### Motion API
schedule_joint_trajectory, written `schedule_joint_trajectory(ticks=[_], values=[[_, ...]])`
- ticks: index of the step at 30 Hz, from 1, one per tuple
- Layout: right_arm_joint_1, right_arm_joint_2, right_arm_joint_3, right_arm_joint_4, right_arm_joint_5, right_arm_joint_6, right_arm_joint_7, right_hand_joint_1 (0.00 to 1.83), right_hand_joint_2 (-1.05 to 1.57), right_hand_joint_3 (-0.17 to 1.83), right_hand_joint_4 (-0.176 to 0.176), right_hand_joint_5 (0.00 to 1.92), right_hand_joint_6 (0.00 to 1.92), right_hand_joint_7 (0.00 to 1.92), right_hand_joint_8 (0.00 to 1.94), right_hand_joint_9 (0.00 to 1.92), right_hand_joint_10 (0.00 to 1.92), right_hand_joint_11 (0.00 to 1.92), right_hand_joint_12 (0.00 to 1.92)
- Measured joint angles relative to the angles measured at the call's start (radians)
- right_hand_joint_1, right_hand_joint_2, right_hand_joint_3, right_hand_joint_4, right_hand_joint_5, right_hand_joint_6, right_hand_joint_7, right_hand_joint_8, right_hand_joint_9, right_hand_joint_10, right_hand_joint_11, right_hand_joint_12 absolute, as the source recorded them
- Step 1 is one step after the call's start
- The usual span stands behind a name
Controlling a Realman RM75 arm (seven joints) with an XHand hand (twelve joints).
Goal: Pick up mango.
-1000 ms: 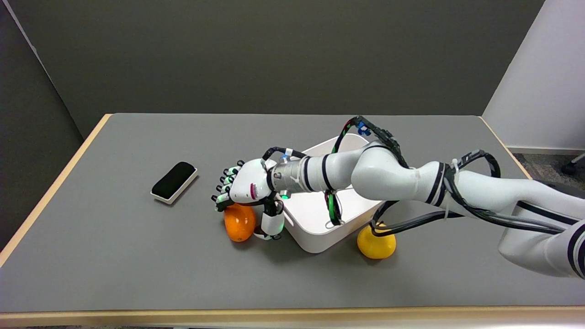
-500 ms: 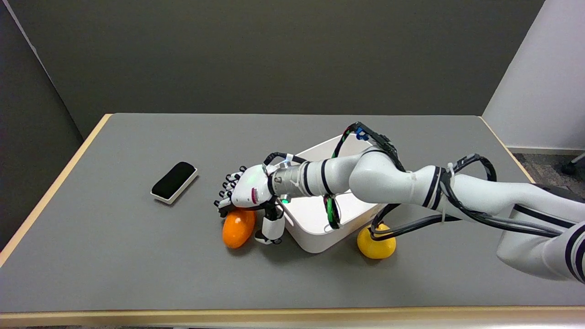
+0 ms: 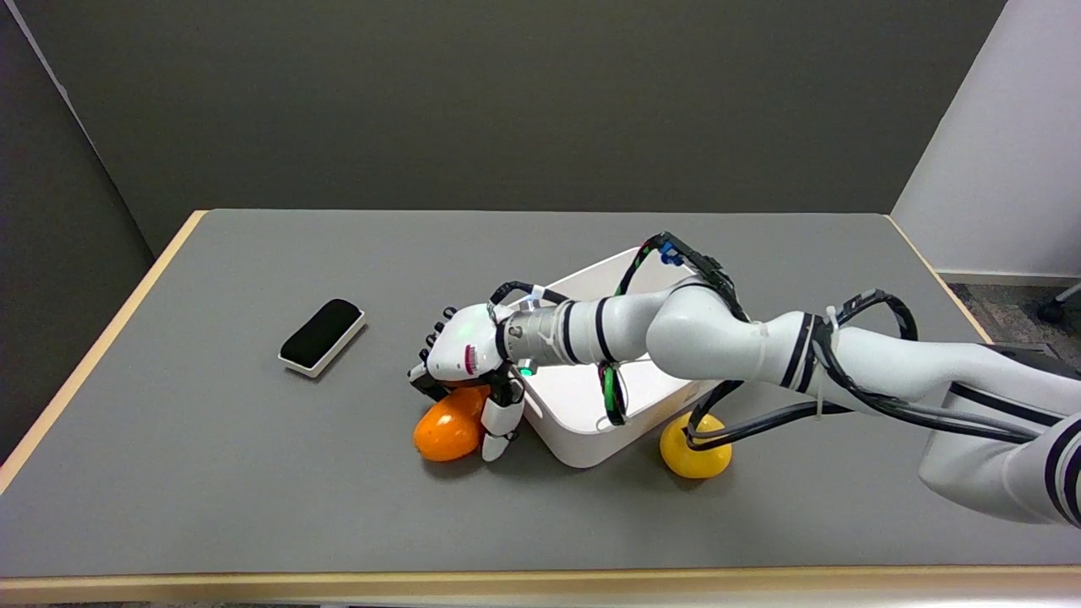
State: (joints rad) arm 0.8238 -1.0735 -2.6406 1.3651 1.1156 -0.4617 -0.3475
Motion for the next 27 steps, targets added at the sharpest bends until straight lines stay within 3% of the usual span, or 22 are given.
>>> schedule_joint_trajectory(ticks=[8,11,16,27], values=[[-0.007,0.001,0.008,0.001,0.007,0.023,-0.001,1.19,1.09,0.32,-0.131,0.59,1.51,0.9,1.28,0.7,1.28,0.49,1.6],[-0.01,0.002,0.024,0.014,0.008,0.034,-0.001,1.21,1.11,0.29,-0.176,0.58,1.46,0.9,1.34,0.73,1.28,0.54,1.6],[-0.017,0.006,0.074,0.065,0.008,0.056,-0.001,1.2,1.16,0.2,-0.176,0.57,1.45,0.89,1.39,0.77,1.26,0.6,1.58],[-0.057,0.053,0.245,0.25,-0.061,0.199,-0.003,1.21,1.13,0.26,-0.176,0.59,1.43,0.89,1.4,0.77,1.3,0.61,1.63]])
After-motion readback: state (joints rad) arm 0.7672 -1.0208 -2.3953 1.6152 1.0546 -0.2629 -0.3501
